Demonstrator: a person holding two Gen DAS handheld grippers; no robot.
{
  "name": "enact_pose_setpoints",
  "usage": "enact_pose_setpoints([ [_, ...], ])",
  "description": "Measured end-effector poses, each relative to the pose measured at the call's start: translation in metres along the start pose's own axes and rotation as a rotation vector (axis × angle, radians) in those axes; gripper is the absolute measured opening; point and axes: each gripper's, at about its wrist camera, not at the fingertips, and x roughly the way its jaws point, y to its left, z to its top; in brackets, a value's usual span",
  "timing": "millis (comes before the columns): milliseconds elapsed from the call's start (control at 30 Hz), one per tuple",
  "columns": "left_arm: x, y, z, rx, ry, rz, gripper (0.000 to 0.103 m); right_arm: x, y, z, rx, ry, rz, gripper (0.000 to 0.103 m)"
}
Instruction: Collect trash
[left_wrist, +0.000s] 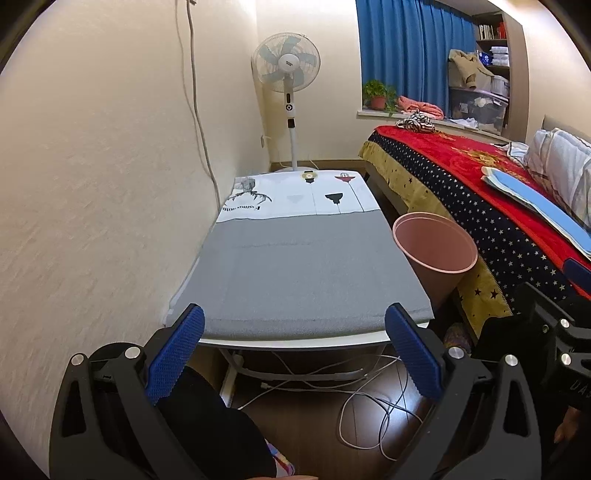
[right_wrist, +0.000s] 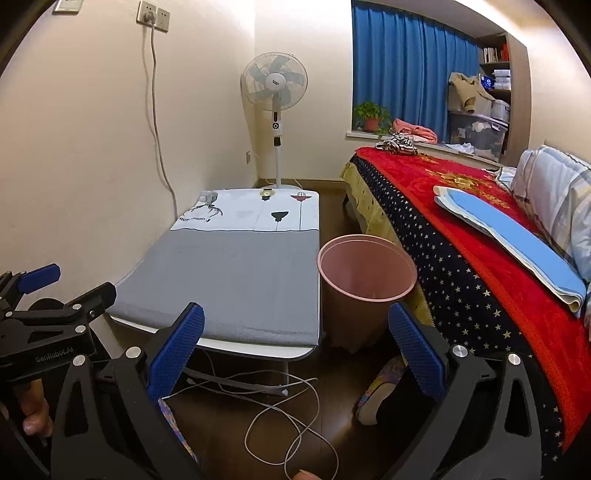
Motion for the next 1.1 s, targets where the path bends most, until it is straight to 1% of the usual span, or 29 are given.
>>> enact_pose_setpoints([
  [200,-0.003,0.002,-0.001,-0.017,0.007,-0.019,0.095,-0.005,0.002,0.000,-0.009,-0.012,-0.001,0.098],
  [433,-0.005,0.002,-0.002,-0.012,-0.004,-0.016,0.095,-0.010,0.009,0.000,-0.028,-0.029,-0.007,0.098],
  [900,-0.005,0.002,-0.003,-0.017,-0.006,-0.018,0.095,-0.010,0.010,0.001,-0.031,-0.020,-0.010,0.098],
  [1100,-0.005,0.000,-0.005,-0.014,-0.012,-0.022,0.095,-0.012,0.010,0.000,-0.031,-0.031,-0.010,0.098],
])
